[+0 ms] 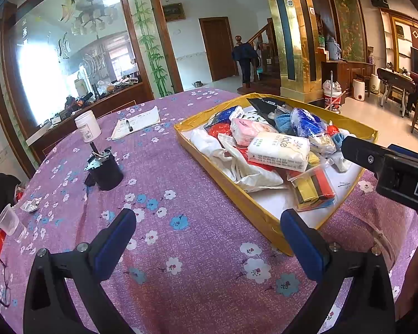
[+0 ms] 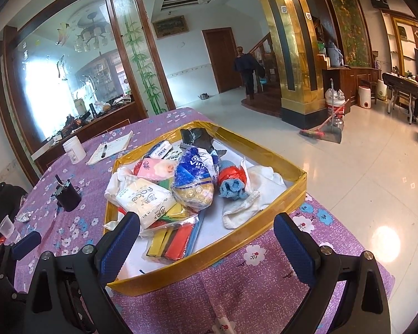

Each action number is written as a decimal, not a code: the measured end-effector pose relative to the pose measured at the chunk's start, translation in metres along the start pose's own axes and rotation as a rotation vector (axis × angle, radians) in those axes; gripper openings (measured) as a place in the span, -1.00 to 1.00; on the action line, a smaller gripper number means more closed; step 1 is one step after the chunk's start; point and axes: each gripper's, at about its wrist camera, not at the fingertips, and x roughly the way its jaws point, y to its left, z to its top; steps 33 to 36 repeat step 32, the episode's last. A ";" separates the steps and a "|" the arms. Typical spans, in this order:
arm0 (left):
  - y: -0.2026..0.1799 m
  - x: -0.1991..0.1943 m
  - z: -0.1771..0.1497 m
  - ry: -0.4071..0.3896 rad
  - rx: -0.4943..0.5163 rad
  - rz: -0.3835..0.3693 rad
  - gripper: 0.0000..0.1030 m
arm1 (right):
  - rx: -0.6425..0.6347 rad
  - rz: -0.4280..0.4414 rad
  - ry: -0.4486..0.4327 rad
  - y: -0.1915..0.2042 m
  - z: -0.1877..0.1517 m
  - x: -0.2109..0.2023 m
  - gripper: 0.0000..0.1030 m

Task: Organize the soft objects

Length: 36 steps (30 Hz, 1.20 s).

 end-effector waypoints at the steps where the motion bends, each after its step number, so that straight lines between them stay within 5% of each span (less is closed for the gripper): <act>1: 0.000 0.000 0.000 -0.001 0.000 0.000 1.00 | 0.001 0.001 -0.002 0.000 0.000 -0.001 0.92; 36: -0.005 -0.013 0.001 -0.035 0.029 -0.010 1.00 | 0.019 0.006 -0.025 -0.004 0.003 -0.007 0.92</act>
